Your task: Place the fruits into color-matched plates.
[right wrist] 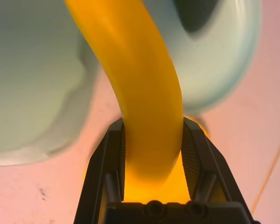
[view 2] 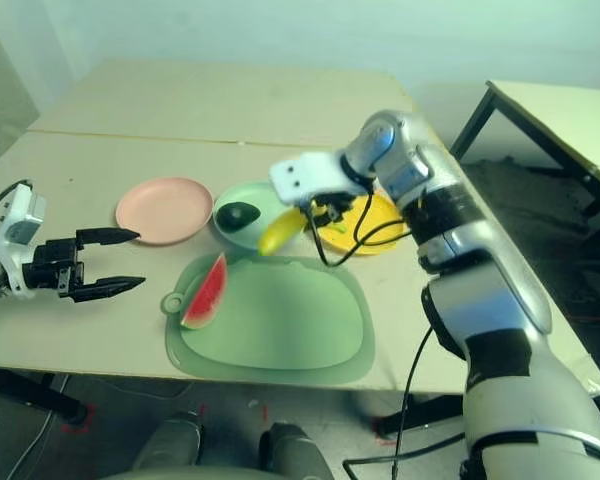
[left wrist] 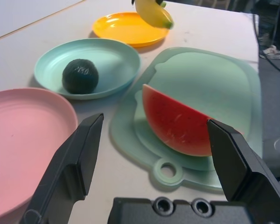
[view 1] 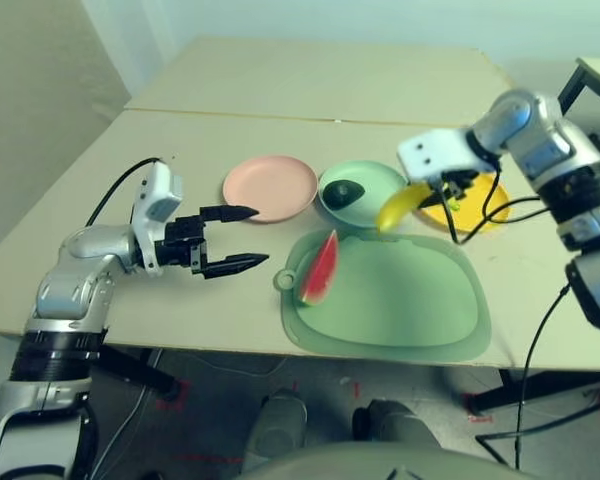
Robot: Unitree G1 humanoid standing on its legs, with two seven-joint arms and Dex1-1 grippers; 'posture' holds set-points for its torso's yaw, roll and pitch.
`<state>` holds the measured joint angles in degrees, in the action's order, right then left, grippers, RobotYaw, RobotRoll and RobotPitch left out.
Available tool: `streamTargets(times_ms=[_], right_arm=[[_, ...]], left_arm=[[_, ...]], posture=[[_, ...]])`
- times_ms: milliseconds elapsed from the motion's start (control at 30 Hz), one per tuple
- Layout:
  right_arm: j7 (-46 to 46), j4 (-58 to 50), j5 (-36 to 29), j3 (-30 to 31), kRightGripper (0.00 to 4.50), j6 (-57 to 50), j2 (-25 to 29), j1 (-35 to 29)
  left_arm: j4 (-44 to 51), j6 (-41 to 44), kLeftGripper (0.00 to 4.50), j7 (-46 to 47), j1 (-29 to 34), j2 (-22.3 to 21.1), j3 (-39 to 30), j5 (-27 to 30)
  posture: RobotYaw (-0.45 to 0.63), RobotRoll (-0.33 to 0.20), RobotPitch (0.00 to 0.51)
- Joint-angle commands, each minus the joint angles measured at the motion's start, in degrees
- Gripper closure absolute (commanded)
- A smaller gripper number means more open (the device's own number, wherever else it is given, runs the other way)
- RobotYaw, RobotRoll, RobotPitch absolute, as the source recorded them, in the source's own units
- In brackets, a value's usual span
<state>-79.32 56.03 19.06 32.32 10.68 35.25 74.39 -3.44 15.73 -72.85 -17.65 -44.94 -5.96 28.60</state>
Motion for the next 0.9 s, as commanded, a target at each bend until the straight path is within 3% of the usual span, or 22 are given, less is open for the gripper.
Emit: streamTargets(times_ms=[33,233,600,867,900], right_arm=[[6.80,8.33,3.76,-0.43,2.82,-1.69,-1.20,2.56],[15.40,16.05,8.30,-0.29,2.82,-7.53,-2.89,3.91],[25.19,20.27,11.81,-0.95,2.82,-10.90,-3.40,-0.98],[28.39,20.24,10.88,-2.85,0.09,-11.17,-3.89,-1.79],[28.70,20.14,10.84,-3.17,0.01,-10.99,-3.81,-1.85]], left_arm=[[-1.04,0.08,0.00,2.33,-0.74,0.85,0.78,-1.93],[-0.70,2.03,0.00,5.75,-0.69,1.38,0.64,-2.70],[1.18,2.84,0.00,6.08,0.65,0.46,1.11,-2.75],[2.11,2.76,0.00,4.58,1.44,-0.88,1.01,-2.77],[1.89,2.58,0.00,4.31,1.29,-1.00,1.14,-2.87]], posture=[[0.16,0.000,0.069],[0.16,0.000,0.076],[0.17,0.000,0.090],[0.16,0.000,0.090],[0.16,0.000,0.089]])
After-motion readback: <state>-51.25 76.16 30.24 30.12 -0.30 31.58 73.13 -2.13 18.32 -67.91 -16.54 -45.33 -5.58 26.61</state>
